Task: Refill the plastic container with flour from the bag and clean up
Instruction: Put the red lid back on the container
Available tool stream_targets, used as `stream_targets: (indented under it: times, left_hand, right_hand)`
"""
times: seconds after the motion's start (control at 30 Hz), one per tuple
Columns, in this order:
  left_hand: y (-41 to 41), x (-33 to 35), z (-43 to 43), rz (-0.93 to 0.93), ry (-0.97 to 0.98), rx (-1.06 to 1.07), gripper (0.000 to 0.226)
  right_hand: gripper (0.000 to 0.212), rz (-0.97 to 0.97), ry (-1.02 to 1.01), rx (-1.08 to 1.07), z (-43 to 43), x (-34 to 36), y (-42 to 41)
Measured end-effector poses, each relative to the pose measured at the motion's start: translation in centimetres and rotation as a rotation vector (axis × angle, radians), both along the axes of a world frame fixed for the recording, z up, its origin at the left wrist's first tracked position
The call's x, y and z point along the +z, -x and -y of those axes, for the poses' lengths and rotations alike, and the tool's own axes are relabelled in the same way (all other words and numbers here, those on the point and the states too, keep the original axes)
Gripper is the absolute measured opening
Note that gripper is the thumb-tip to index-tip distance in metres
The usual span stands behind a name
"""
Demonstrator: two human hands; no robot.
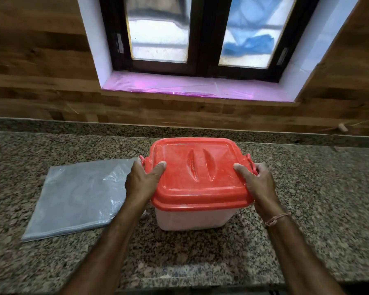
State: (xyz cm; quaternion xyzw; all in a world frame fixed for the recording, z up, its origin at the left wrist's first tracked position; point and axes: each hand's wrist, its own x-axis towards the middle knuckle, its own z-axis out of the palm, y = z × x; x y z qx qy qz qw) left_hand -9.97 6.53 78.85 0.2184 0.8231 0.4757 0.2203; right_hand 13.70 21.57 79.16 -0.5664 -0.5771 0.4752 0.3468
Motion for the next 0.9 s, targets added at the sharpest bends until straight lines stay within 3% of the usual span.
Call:
stream_targets:
  times: [0.1,0.23,0.33,0.43,0.57,0.77,0.9]
  left_hand:
    - [-0.9,0.4,0.0,-0.163,0.108,-0.115,0.061]
    - [-1.2,0.2,-0.2,-0.306,0.209,-0.189,0.071]
    - [-0.8,-0.3,-0.5,-0.308,0.244,-0.204,0.073]
    - [-0.4,-0.5,-0.4,-0.248,0.187,-0.216,0.077]
    - [-0.8,-1.0,0.4,-0.066,0.074,-0.059,0.082]
    - [-0.7,0.4,-2.8,0.050,-0.073,0.119,0.037]
    - [1.8,1.5,-8.0,0.018,-0.092,0.101,0.031]
  right_hand:
    - [0.041,0.267,-0.210,0.068,0.6,0.4,0.5]
    - [0.052,0.659,-0.355,0.125,0.7,0.5,1.2]
    - [0.058,0.766,-0.376,0.209,0.2,0.8,1.2]
    - [0.062,0.598,-0.345,0.295,-0.4,1.1,0.7]
    - [0.072,-0.020,0.145,0.225,-0.6,1.3,-0.6]
    - [0.043,-0.151,0.163,0.085,-4.0,0.5,0.8]
    - [0.033,-0.162,0.130,0.064,-9.4,1.5,3.0]
